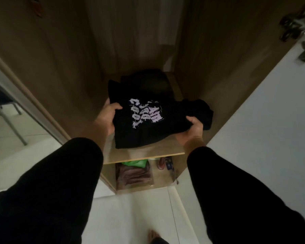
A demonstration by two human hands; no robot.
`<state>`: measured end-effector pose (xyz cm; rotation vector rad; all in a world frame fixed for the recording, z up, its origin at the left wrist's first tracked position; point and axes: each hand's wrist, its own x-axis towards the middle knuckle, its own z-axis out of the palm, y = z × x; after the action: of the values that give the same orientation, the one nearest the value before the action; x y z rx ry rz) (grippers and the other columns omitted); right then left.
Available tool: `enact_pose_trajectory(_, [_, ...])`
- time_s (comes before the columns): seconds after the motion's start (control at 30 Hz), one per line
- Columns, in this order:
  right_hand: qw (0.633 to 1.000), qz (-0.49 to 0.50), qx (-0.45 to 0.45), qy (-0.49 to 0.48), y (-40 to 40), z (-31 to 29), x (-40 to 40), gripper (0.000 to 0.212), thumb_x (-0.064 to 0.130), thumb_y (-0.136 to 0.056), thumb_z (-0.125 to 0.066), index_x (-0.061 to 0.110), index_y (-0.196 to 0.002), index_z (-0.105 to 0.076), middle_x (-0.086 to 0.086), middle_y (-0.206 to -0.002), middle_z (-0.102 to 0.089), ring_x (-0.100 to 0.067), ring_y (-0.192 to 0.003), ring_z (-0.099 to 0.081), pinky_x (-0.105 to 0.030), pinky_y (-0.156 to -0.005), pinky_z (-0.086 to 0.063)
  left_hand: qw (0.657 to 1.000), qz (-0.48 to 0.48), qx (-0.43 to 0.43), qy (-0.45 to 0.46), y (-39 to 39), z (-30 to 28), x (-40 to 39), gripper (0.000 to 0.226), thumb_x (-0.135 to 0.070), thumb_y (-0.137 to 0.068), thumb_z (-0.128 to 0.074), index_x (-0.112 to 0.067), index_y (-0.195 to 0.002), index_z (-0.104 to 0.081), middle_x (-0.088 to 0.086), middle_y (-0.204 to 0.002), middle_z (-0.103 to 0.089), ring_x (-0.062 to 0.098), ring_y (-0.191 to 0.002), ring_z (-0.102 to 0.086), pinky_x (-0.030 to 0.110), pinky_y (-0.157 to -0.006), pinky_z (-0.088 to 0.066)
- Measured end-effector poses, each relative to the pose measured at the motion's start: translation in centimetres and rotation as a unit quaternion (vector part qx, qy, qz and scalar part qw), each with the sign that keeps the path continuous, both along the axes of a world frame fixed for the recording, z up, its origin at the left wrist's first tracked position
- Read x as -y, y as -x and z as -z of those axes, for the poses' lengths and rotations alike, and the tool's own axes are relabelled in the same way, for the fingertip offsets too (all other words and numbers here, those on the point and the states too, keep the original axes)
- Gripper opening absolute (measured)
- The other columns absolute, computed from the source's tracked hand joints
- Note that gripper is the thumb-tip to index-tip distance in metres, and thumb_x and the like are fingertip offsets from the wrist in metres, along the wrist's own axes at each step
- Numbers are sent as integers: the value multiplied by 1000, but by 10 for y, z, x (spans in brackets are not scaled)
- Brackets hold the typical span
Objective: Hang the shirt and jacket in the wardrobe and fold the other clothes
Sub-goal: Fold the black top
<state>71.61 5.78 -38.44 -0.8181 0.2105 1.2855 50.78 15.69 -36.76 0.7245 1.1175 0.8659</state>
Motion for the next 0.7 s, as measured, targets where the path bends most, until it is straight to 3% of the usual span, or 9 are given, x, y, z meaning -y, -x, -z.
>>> enact_pose_trajectory(0.17, [992, -43, 32, 111, 3, 46, 1, 42, 10, -89, -43, 7, -130, -50, -20, -130, -55, -36, -123, -50, -45, -109, -37, 979, 7, -191, 73, -4, 54, -7, 50, -6, -94, -50, -21, -141, -38, 11, -131, -53, 29, -114, -55, 38, -89, -47])
enact_pose_trajectory(0.23, [978, -68, 85, 181, 8, 61, 1, 38, 10, -89, -46, 6, -126, -52, -18, -128, -57, -35, -119, -53, -44, -104, -41, 961, 10, -260, 88, -1, 76, -4, 55, -2, -93, -52, -12, -144, -32, 14, -136, -47, 31, -123, -48, 38, -98, -42])
enact_pose_trajectory(0.33, [952, -105, 162, 236, 13, 70, 6, 41, 12, -89, -53, 7, -129, -52, -15, -128, -57, -31, -113, -57, -36, -87, -49, 915, 41, -400, 37, 10, 100, -4, 81, -5, -86, -62, -20, -150, -16, 12, -148, -36, 32, -131, -41, 39, -109, -34])
enact_pose_trajectory(0.47, [905, -81, 280, 308, 11, 66, 9, 48, 14, -92, -54, 3, -137, -41, -13, -137, -49, -30, -123, -51, -10, -60, -47, 862, 70, -500, -49, 8, 104, -4, 70, -17, -88, -60, -29, -147, -25, 12, -145, -41, 32, -131, -40, 36, -111, -31])
enact_pose_trajectory(0.5, [877, -56, 334, 342, 10, 65, 9, 55, 14, -91, -57, 3, -139, -34, -12, -138, -44, -29, -124, -48, -5, -66, -45, 853, 75, -514, -59, 6, 104, -5, 69, -18, -88, -60, -30, -147, -26, 12, -144, -42, 33, -131, -41, 37, -110, -32])
enact_pose_trajectory(0.57, [788, -43, 452, 415, 13, 58, 3, 71, 13, -86, -63, 9, -144, -22, -16, -142, -32, -31, -128, -40, -20, -94, -40, 834, 92, -541, -55, 6, 106, -6, 68, -20, -88, -59, -31, -146, -25, 15, -142, -43, 34, -128, -43, 39, -106, -36])
enact_pose_trajectory(0.67, [585, -161, 657, 448, 12, 61, -11, 86, 24, -80, -67, 22, -148, -14, -21, -151, -14, -38, -140, -16, -47, -112, -21, 794, 128, -590, -71, 3, 110, -12, 68, -27, -88, -57, -33, -146, -23, 14, -149, -28, 35, -134, -32, 43, -111, -30])
enact_pose_trajectory(0.7, [534, -209, 697, 430, 11, 61, -18, 85, 29, -81, -66, 24, -148, -14, -19, -155, -6, -38, -144, -5, -53, -114, -14, 781, 134, -603, -89, 0, 110, -13, 65, -28, -90, -54, -34, -147, -23, 12, -153, -20, 34, -137, -27, 43, -113, -27])
